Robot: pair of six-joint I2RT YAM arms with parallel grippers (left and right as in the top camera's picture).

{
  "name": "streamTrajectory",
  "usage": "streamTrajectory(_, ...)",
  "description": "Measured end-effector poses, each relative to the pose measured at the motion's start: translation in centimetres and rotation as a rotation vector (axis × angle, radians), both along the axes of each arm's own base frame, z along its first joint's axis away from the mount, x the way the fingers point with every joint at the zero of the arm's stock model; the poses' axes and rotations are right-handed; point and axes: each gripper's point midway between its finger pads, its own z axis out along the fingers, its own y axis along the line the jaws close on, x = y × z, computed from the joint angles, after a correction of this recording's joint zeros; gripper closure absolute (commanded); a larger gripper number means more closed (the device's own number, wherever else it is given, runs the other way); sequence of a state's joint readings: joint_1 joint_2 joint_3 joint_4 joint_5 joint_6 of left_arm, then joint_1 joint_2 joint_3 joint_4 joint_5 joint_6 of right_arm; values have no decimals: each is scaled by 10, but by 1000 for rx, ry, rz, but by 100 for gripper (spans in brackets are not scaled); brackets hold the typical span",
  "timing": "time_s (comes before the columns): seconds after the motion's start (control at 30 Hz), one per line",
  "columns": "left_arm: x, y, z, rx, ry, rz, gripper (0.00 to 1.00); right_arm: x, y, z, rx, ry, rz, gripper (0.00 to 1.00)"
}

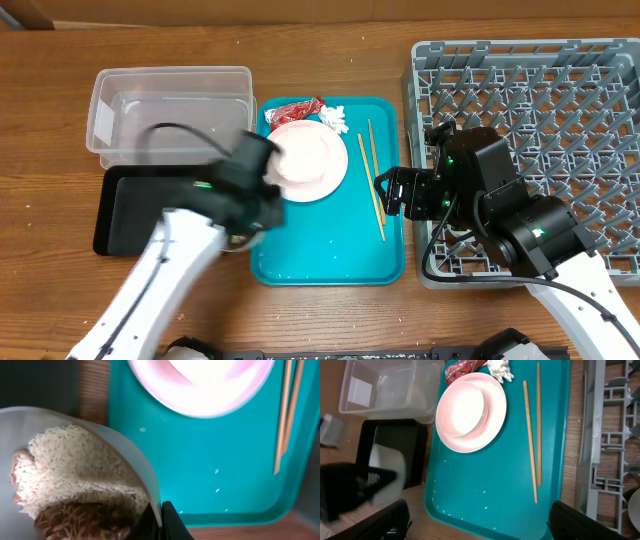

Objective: Sort waste into correct bins and load items into the dishwasher
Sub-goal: 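Tip the rice bowl over the black tray with the left gripper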

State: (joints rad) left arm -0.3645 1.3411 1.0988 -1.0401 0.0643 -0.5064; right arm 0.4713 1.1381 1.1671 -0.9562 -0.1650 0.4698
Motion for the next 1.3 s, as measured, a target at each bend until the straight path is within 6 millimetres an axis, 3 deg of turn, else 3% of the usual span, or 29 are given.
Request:
streamTrajectory(0.13,16,46,11,-207,4,103,96,-1,0,-1,-2,4,-1,8)
streamTrajectory(0.33,29,96,18,-528,-121,143,96,-1,-1,-1,-3,5,-1,8)
streamTrajectory(0.5,39,111,-1,-718,-249,92,96,-1,-1,-1,-3,5,-1,8)
streamTrajectory(0.63,38,110,-13,-886,-290,79,96,-1,-1,-1,-4,7,-1,9)
streamTrajectory(0.83,39,112,5,-1091,-421,73,96,-3,-2,-3,-8,15,-1,8)
streamTrajectory(1.13,40,145,26,-1124,-600,117,96,-3,-2,-3,-8,15,-1,8)
streamTrajectory(1.3,39,148,27,-1127,-625,121,96,-4,-2,-4,-11,23,-1,8)
